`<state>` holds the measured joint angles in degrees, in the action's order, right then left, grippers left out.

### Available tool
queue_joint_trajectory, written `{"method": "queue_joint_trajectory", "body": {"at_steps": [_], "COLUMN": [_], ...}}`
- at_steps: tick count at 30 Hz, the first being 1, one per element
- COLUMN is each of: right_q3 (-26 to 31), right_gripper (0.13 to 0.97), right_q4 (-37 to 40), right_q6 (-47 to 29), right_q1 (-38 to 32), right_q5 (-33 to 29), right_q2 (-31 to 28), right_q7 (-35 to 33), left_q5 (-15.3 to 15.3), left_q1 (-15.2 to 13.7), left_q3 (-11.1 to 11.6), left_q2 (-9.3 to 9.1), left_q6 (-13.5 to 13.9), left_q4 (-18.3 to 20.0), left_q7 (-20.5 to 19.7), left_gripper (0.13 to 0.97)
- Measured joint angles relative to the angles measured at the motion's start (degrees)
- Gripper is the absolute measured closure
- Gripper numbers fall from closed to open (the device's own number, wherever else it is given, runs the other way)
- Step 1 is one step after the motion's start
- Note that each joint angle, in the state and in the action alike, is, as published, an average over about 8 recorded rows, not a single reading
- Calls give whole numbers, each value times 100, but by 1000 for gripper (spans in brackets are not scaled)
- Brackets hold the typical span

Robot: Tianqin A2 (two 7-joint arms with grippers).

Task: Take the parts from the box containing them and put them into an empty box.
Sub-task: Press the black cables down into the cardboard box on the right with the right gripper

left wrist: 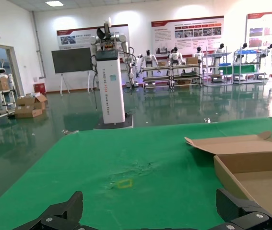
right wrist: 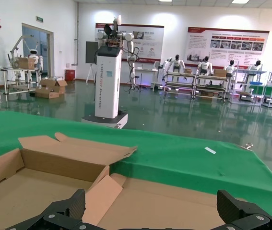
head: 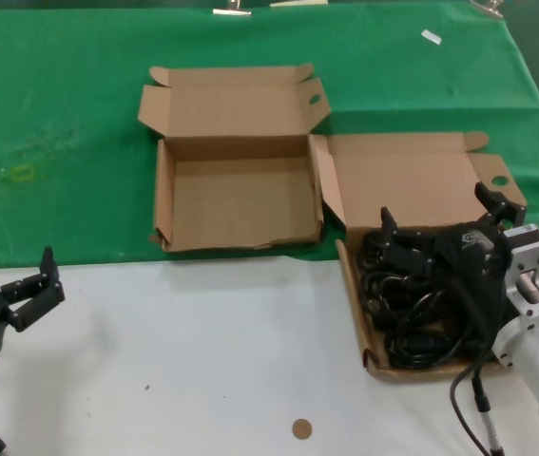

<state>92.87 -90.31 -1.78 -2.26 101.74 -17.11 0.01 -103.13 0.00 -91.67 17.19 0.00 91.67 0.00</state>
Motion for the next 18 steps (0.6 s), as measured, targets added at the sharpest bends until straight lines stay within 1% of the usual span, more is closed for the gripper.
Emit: {"method": "queue_joint_trajectory", "body": {"at_steps": [18], "right_q3": [0], "right_gripper": [129], "right_q4": [0], "right_q6": [0], "right_q1": [0], "right_q5": [0], "right_q2": [0], "right_q7": [0], "left_q5": [0], "left_q1": [0], "left_q3": [0], "left_q2": [0], "left_q6": [0], "left_q4": [0], "left_q7": [0], "left_gripper": [132]}}
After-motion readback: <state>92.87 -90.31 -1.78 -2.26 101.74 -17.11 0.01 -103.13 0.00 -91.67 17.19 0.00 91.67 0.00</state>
